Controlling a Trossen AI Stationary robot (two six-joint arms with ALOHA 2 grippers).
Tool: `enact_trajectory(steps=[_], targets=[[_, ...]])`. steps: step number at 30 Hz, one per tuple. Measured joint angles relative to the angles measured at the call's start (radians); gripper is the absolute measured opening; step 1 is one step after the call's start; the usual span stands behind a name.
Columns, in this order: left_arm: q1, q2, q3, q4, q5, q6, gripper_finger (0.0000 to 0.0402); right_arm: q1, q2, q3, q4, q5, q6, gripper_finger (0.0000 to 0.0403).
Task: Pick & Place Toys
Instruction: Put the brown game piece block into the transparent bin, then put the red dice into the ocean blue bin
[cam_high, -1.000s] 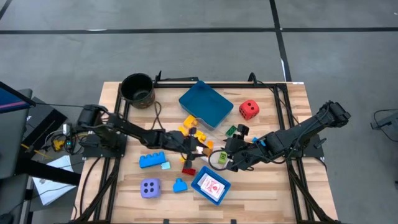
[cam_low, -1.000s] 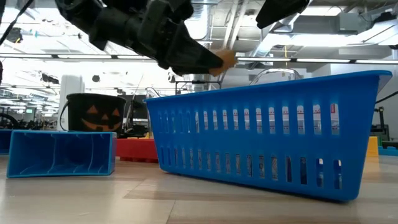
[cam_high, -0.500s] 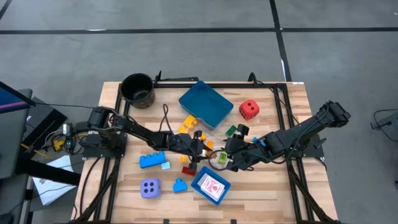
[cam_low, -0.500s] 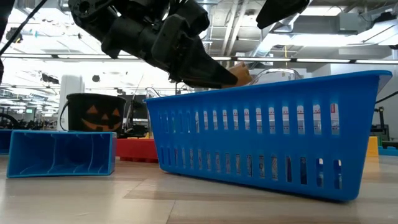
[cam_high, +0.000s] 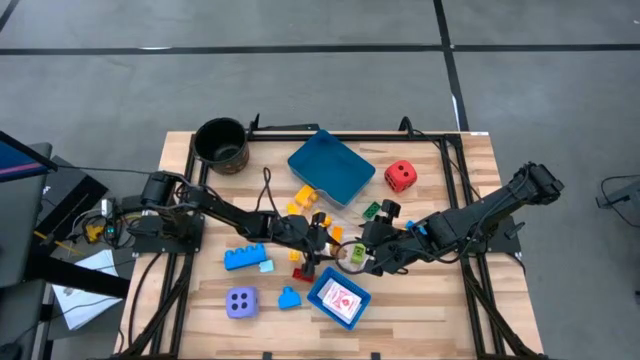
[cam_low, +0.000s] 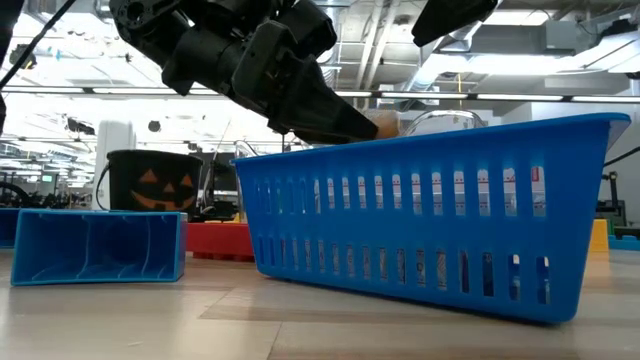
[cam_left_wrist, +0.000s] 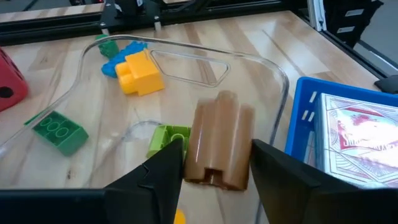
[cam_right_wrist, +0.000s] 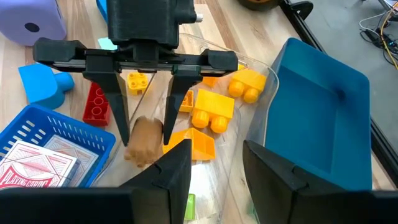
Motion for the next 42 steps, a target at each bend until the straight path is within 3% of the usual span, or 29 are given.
enact_trajectory(steps=[11,23,31,42], targets=[[0.0,0.0,0.0,0.0,0.0,0.0,0.0235,0.0,0.0,0.0,0.0,0.0,0.0,0.0136],[-0.003,-0.036,-0.002,-0.032,0.001,0.0,0.0238,0.0,0.0,0.0,0.0,0.0,0.0,0.0136],[-0.012,-0.131,-0.006,-0.142,0.0,-0.001,0.0237,0.0,0.0,0.0,0.0,0.0,0.0,0.0136],[-0.015,-0.317,-0.005,-0.428,-0.001,-0.034,0.0237,0.0,0.0,-0.001,-0.001,0.0,0.0,0.0136]])
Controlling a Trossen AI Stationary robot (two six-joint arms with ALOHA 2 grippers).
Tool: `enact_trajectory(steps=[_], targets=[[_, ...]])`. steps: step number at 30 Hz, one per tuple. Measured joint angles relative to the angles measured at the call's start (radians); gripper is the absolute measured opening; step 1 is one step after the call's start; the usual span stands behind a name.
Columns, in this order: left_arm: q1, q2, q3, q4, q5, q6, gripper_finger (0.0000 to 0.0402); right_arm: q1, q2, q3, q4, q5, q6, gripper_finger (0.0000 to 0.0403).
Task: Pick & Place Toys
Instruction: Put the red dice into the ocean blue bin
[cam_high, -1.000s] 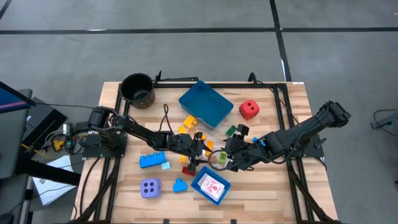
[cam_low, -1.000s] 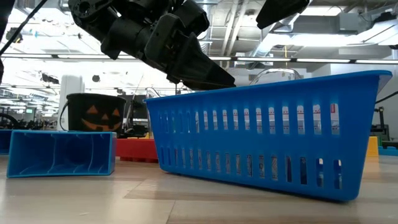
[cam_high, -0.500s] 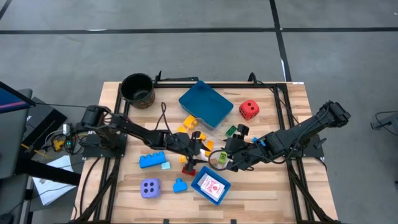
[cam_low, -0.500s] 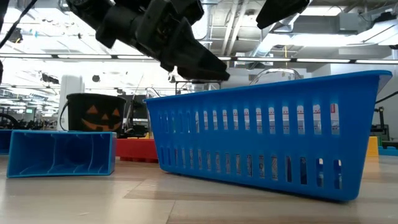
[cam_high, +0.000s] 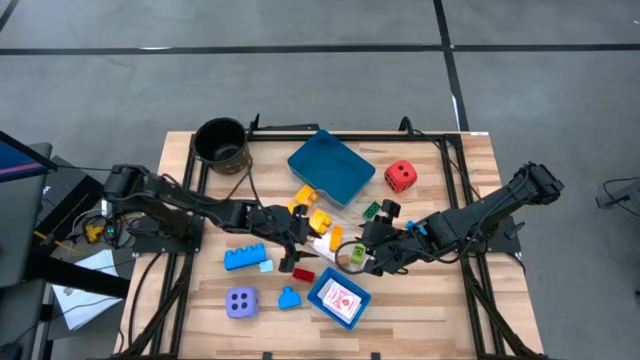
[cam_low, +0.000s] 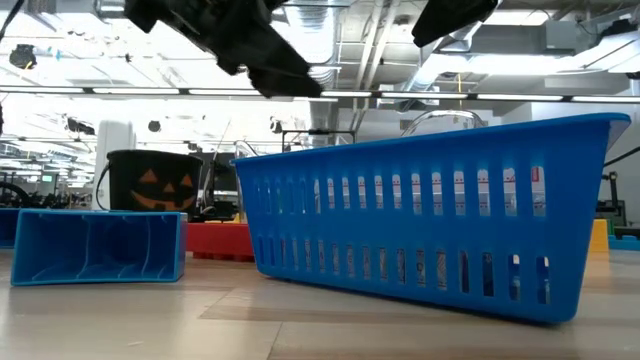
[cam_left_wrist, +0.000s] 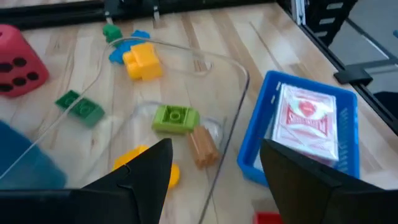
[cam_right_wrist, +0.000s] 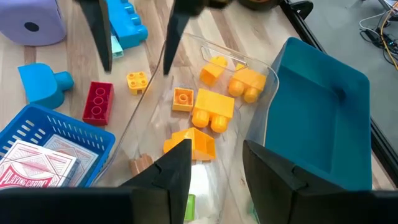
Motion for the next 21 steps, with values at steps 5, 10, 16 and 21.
enact_trajectory(steps=[5,10,16,21], targets=[[-0.014,-0.076,0.0,-0.144,-0.001,-0.037,0.0237,0.0,0.0,0.0,-0.004,0.0,0.007,0.0136],[-0.041,-0.129,-0.001,-0.208,-0.002,-0.048,0.0237,-0.005,0.0,0.0,-0.007,0.005,0.008,0.0136],[-0.06,-0.144,-0.001,-0.211,-0.007,-0.048,0.0237,-0.034,0.001,0.0,-0.013,0.003,0.017,0.0136],[-0.06,-0.144,-0.001,-0.22,-0.026,-0.048,0.0237,-0.064,0.002,0.0,-0.015,0.0,0.004,0.0136]])
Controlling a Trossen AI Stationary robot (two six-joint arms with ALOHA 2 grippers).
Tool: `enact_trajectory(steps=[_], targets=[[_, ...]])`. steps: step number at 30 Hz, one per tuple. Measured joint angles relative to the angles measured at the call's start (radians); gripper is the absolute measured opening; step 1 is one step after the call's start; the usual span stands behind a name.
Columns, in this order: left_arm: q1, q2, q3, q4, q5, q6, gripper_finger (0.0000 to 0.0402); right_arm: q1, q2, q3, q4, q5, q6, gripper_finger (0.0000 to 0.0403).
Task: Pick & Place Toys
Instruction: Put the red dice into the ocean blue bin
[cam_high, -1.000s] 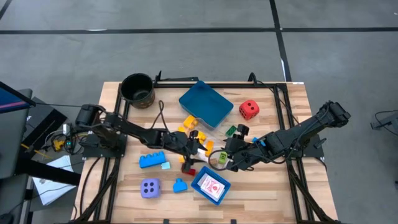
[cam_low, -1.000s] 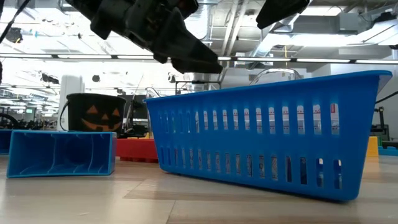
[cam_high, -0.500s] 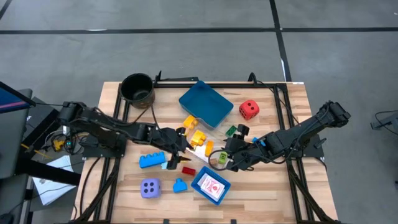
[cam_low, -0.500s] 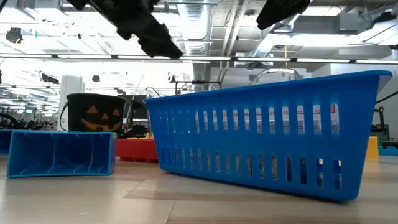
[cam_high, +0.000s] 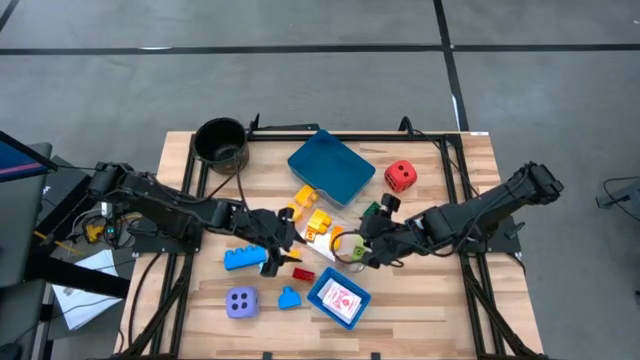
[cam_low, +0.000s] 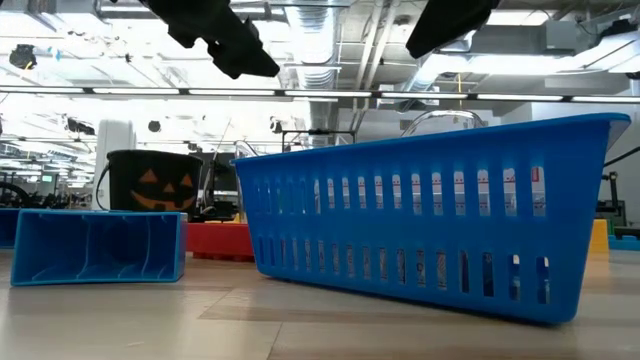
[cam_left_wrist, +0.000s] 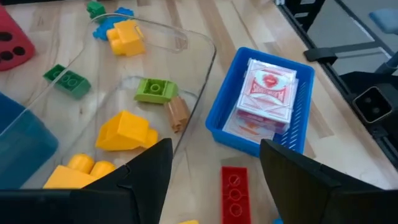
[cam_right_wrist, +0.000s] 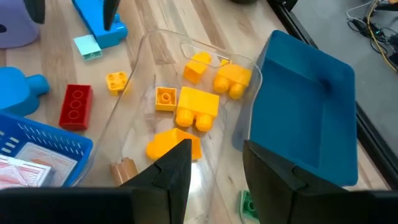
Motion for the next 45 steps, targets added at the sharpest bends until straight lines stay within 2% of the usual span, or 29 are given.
enact_trajectory(steps=[12,23,30,36,40,45], targets=[[0.0,0.0,0.0,-0.074,-0.016,0.0,0.0237,-0.063,0.0,0.0,0.019,0.0,0.003,0.0136],[0.001,-0.014,0.0,-0.147,-0.051,-0.032,0.0237,-0.124,0.0,0.0,0.031,-0.026,0.091,0.0136],[-0.002,-0.109,-0.001,-0.252,-0.07,-0.1,0.0237,-0.179,0.0,0.0,0.099,-0.023,0.009,0.0136],[-0.015,-0.252,-0.08,-0.244,-0.106,-0.128,0.0237,-0.246,0.0,0.0,0.116,-0.05,-0.01,0.0139],[-0.014,-0.36,-0.148,-0.229,-0.126,-0.156,0.0237,-0.313,-0.001,0.001,0.074,-0.094,0.053,0.0171],[-0.014,-0.473,-0.201,-0.196,-0.139,-0.162,0.0237,-0.418,-0.001,0.001,-0.067,-0.145,0.131,0.027]])
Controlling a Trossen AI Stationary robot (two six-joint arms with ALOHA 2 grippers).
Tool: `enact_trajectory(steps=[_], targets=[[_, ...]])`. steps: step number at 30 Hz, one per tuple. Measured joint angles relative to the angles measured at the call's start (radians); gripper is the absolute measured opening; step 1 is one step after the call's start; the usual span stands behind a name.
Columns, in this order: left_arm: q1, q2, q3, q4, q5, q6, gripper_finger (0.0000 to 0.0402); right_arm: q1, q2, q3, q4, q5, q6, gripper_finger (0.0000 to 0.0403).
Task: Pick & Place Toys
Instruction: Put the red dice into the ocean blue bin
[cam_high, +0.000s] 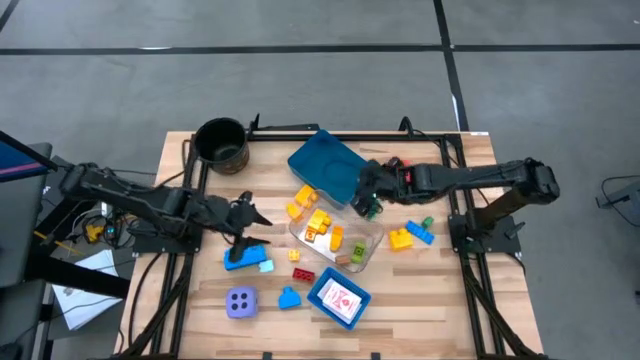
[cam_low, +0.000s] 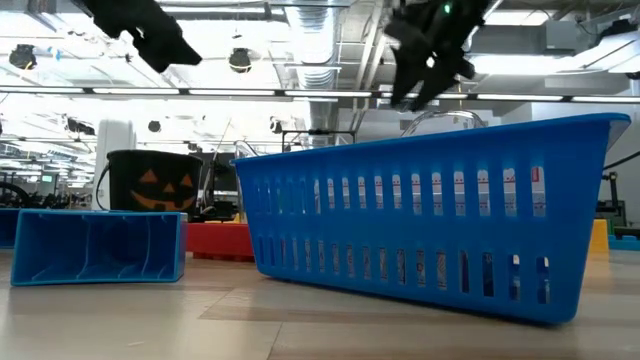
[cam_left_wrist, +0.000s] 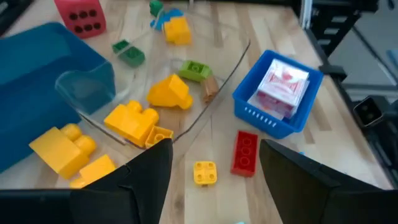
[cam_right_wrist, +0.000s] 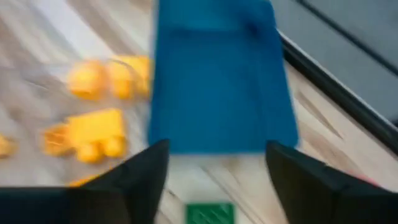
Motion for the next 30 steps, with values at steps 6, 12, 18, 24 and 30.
enact_trajectory(steps=[6,12,18,24,30], targets=[[0.0,-0.07,-0.038,0.05,0.0,-0.016,0.0237,-0.126,0.0,0.007,-0.124,-0.109,0.009,0.039],[0.0,-0.07,-0.043,0.065,0.001,-0.021,0.0237,-0.297,-0.001,0.044,-0.214,-0.227,-0.036,0.0379],[0.0,-0.057,-0.043,0.062,0.001,-0.022,0.0237,-0.476,0.0,0.05,-0.353,-0.268,-0.102,0.0395],[0.0,-0.058,-0.043,0.062,0.001,-0.022,0.0237,-0.578,0.0,0.024,-0.352,-0.391,-0.162,0.0398],[0.0,-0.058,-0.043,0.062,0.001,-0.022,0.0237,-0.617,0.0,-0.039,-0.332,-0.42,-0.18,0.0399]])
